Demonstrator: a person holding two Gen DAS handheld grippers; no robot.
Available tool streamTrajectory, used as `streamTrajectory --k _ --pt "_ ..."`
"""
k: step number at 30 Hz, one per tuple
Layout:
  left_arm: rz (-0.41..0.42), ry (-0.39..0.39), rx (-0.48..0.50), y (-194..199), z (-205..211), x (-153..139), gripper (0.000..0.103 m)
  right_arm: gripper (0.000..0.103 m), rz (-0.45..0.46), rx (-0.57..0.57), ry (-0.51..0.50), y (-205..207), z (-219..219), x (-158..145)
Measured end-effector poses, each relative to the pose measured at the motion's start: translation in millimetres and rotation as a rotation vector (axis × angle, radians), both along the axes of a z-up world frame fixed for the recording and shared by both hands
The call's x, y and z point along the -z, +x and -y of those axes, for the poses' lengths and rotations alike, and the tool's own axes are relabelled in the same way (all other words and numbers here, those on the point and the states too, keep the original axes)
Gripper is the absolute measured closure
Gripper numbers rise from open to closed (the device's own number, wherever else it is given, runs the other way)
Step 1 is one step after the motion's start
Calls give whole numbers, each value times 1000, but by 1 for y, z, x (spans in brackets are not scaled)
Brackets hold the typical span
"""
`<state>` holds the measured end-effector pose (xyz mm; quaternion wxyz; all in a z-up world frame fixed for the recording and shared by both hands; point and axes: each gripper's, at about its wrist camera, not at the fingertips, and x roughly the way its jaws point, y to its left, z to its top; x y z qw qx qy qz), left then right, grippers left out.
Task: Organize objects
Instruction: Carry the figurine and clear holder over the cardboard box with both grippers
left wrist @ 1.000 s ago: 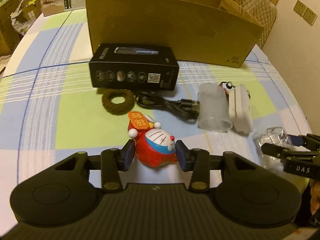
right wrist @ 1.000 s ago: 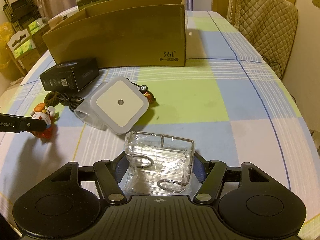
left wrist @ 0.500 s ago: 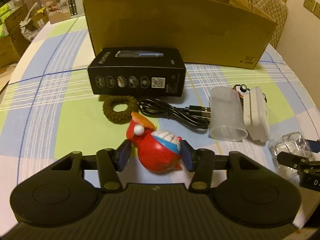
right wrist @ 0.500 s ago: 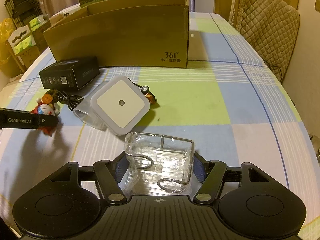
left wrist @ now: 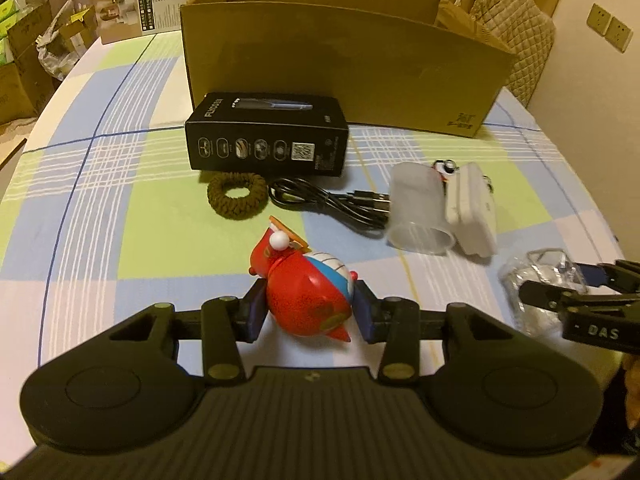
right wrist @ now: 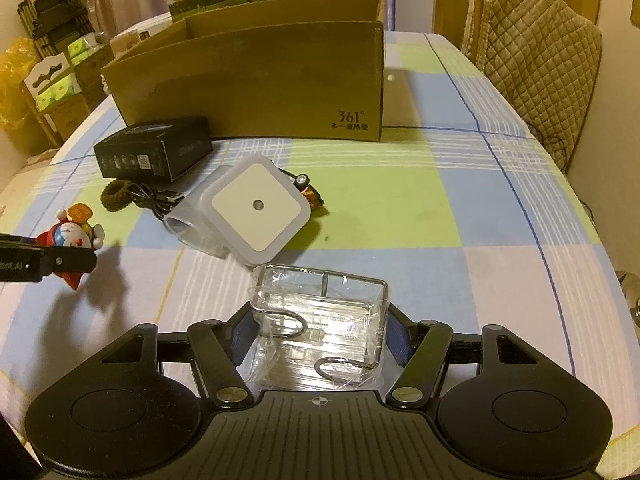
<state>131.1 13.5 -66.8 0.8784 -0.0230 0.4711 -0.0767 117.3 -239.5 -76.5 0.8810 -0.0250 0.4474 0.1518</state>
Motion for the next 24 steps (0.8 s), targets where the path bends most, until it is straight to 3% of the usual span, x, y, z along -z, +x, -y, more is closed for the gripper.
streamTrajectory --k 24 --pt "97 -1 26 -50 16 -64 64 41 121 -47 29 -28 -3 -73"
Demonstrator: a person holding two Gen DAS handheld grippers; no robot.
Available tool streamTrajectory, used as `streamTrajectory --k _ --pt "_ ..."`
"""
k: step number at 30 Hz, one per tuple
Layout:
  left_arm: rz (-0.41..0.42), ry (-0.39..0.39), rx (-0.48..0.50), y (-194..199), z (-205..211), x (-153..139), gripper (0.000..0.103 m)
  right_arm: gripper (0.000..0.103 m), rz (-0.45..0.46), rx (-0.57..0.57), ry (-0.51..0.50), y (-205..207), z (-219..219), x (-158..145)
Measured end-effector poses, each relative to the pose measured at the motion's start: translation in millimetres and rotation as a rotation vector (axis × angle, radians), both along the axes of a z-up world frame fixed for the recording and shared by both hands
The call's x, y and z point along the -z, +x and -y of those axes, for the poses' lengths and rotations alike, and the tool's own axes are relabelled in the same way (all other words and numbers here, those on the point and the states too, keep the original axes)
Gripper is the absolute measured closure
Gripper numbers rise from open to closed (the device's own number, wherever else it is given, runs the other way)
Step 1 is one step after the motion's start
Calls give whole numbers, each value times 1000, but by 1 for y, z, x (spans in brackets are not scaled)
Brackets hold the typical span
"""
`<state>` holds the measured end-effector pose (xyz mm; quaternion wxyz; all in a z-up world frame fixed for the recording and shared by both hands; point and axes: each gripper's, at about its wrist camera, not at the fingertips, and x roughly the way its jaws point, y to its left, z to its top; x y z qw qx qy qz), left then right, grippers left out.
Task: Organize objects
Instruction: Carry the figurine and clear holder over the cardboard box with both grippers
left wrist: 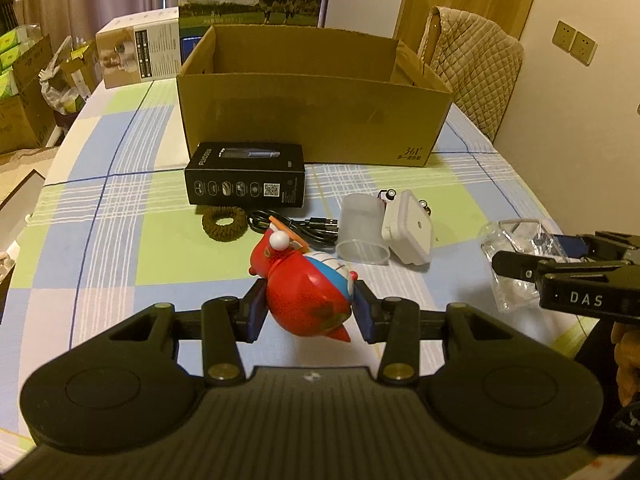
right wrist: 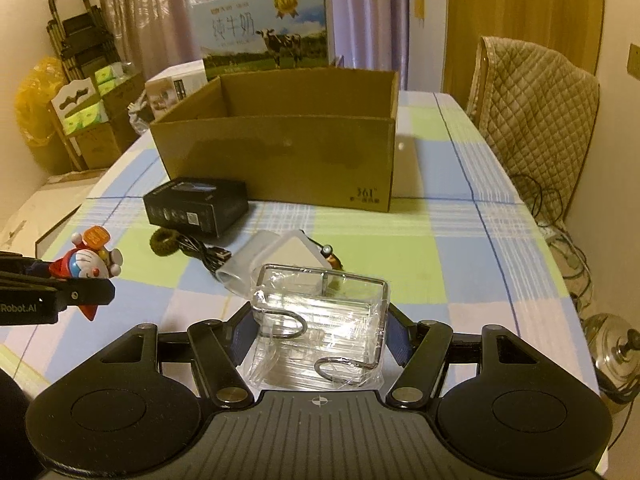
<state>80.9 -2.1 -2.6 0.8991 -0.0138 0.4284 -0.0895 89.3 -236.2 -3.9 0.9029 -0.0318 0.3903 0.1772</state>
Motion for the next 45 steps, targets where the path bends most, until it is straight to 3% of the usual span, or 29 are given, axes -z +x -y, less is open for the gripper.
streamTrajectory --k 28,36,45 --pt "50 20 8 1 3 -34 64 41 21 -24 1 3 -3 -23" --pt "67 20 21 23 3 -44 64 41 29 -37 0 25 -5 -29" --pt "93 24 33 76 -1 -61 64 41 78 -84 18 84 -17 -64"
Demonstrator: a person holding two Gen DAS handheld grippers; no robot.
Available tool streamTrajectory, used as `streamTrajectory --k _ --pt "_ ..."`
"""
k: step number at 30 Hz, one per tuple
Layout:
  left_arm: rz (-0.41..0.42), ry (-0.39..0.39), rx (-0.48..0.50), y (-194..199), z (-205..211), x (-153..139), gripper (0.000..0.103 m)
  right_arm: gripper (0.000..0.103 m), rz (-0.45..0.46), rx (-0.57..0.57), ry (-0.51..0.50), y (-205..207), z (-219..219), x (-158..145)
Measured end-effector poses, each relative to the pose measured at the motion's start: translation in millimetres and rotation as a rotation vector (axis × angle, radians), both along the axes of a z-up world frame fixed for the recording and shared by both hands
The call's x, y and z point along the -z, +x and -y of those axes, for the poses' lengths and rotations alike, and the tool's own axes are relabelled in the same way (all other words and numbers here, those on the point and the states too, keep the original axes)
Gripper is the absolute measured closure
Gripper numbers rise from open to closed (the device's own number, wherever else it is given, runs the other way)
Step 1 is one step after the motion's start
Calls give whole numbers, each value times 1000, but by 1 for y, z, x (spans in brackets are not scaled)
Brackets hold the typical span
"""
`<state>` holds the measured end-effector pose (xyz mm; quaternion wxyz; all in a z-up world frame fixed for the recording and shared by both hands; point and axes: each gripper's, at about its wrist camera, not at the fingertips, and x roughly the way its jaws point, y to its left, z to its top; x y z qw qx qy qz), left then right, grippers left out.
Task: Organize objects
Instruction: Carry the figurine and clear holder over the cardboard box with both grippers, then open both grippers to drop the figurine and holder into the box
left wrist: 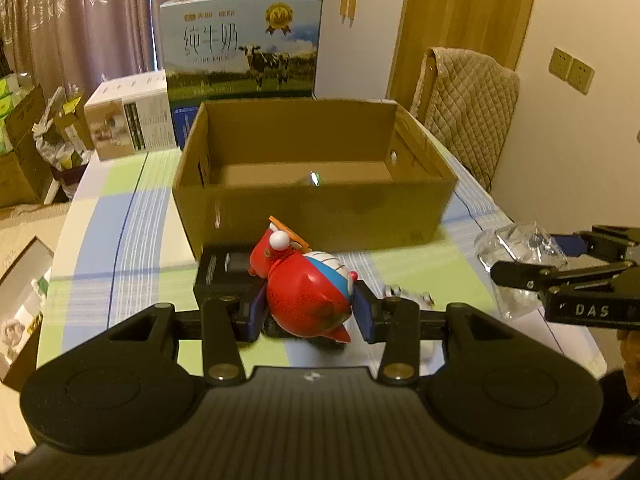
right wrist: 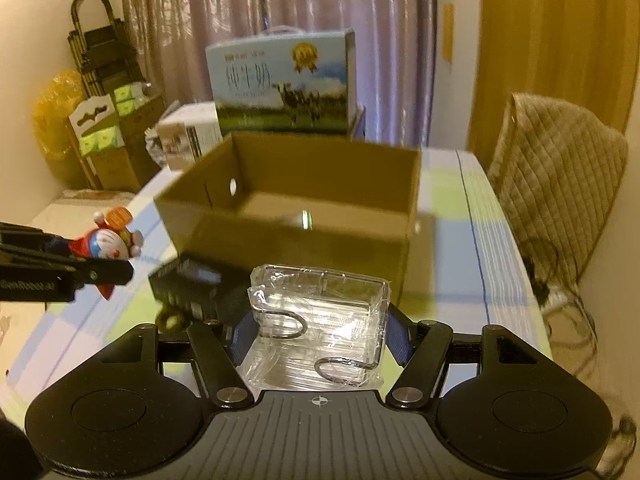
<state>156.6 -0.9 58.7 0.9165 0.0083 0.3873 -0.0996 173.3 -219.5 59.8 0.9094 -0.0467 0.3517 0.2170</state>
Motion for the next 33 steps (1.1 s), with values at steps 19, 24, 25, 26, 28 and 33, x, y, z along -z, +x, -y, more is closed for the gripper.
streamTrajectory --k 19,24,25,26,28,33 --pt "16 9 7 149 -11 -28 64 41 -31 2 14 148 -32 -9" --pt "0 14 16 168 -8 -18 64 41 -61 14 15 162 -31 7" --pt "-3 13 20 171 -8 -16 64 41 -65 17 18 164 -31 9" --pt "-6 14 24 174 -7 -14 64 41 -69 19 19 166 -31 11" --pt "-10 20 28 180 -5 -11 64 41 -74 21 20 169 -31 15" --pt "-19 20 25 189 -3 -2 64 41 -85 27 18 175 -28 22"
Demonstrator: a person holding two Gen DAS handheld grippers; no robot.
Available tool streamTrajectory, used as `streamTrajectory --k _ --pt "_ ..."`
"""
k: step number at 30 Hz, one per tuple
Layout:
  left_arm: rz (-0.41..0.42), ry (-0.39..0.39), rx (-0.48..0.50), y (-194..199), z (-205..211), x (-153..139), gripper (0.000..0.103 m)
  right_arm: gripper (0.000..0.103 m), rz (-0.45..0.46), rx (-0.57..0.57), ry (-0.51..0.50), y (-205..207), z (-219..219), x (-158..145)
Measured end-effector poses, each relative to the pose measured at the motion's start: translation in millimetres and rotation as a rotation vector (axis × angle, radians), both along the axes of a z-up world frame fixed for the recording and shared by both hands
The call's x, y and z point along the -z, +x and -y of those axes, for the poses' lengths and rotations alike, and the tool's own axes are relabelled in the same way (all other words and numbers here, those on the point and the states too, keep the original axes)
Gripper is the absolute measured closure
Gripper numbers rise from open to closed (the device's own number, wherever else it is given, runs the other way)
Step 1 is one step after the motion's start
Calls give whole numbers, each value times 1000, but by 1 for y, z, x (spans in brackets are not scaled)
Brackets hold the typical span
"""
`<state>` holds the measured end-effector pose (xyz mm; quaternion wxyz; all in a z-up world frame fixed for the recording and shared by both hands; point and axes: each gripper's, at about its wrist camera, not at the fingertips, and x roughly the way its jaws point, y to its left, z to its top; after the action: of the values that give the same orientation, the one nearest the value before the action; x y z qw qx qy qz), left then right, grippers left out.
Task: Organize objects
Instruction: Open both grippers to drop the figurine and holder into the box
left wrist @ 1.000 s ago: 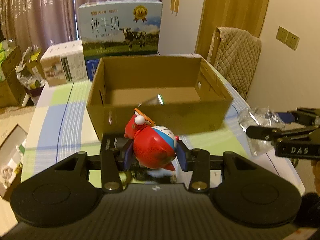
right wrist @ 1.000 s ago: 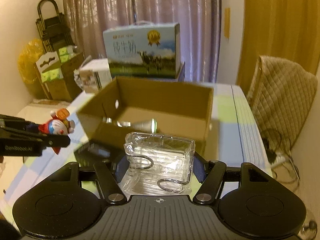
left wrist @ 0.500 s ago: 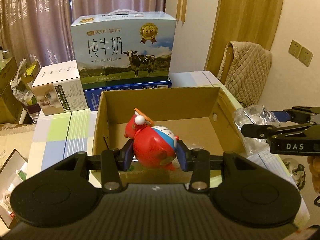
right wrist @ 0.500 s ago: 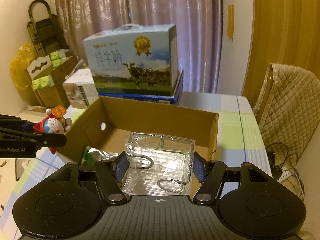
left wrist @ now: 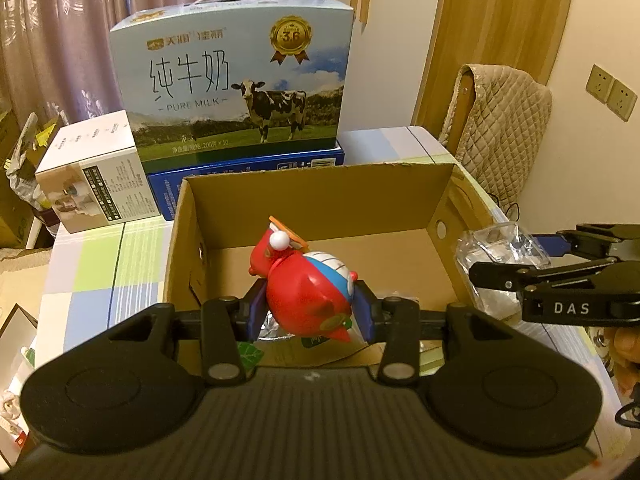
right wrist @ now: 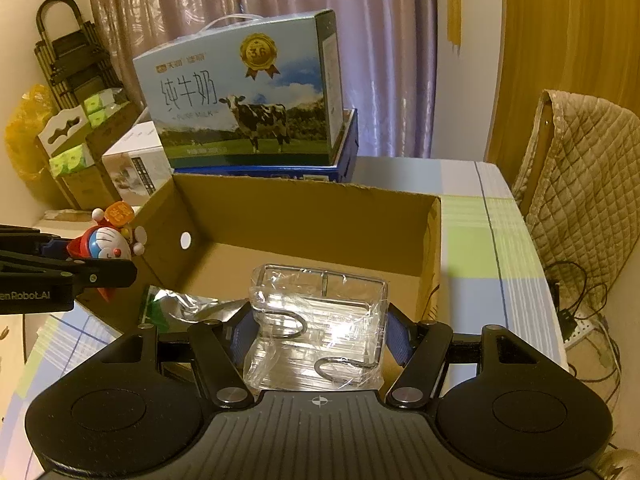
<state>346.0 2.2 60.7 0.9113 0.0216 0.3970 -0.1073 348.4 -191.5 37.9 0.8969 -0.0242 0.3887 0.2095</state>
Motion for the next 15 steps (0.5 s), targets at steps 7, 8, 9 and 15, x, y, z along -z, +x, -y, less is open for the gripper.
streamTrajectory --k 7,8,9,15 --pt "-4 -4 3 12 4 10 63 40 -14 16 7 5 4 8" --pt "5 -8 -6 13 4 11 55 40 -16 18 9 5 4 8" --pt "9 -15 -14 14 3 11 51 40 -17 18 12 6 5 9" --pt "18 -11 -27 12 -2 9 49 40 -29 26 18 6 8 13"
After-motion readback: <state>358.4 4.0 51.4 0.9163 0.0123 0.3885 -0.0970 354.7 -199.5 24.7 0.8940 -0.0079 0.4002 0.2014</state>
